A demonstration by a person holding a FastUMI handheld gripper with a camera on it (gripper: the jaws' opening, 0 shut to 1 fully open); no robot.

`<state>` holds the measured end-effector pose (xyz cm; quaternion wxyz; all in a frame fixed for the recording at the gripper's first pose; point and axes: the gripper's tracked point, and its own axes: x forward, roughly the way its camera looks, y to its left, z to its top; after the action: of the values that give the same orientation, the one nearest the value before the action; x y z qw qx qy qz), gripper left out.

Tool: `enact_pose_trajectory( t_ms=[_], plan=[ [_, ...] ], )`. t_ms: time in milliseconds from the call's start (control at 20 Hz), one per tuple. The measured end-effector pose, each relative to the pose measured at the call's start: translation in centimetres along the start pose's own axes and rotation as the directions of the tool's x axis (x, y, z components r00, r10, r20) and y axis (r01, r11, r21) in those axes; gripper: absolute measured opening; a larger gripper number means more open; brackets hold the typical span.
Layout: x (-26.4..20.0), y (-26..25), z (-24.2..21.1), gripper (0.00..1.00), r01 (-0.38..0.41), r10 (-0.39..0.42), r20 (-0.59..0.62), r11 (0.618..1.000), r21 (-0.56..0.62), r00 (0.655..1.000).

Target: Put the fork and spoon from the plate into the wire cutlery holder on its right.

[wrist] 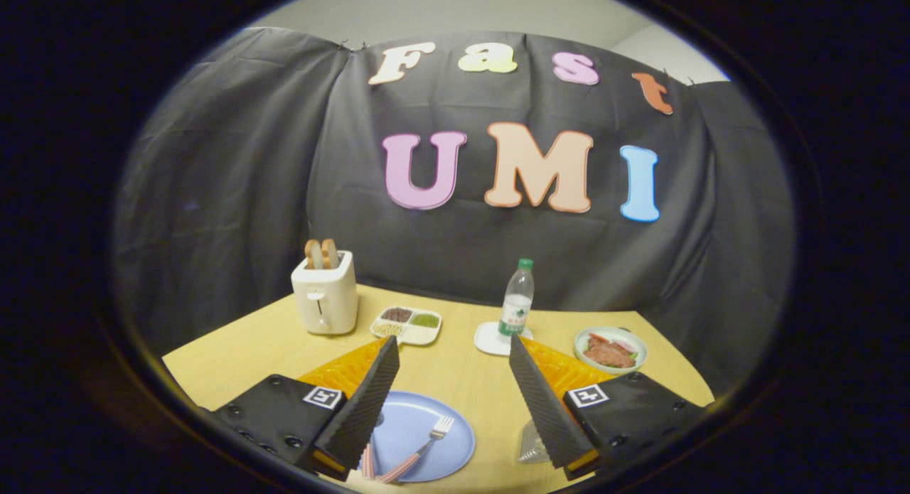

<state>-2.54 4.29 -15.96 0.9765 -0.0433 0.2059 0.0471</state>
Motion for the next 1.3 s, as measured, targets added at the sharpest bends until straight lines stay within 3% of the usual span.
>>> enact_pose_trajectory(
  t_ms=[350, 800, 1050, 1300],
  plan=[
    [0.4, 1.2, -8.2, 0.99, -0.041, 0.036, -0.2, 0.999, -0.022, 0.979],
    [-0.1, 1.9, -16.1, 0.99, -0.055, 0.053, -0.425, 0.998, 0.006, 0.904],
    [-0.5, 2.6, -18.0, 0.86, -0.082, 0.072, -0.48, 0.997, 0.0, 0.874],
    [-0.6, 2.9, -18.8, 0.62, -0.093, 0.071, -0.514, 0.995, -0.018, 0.855]
  ],
)
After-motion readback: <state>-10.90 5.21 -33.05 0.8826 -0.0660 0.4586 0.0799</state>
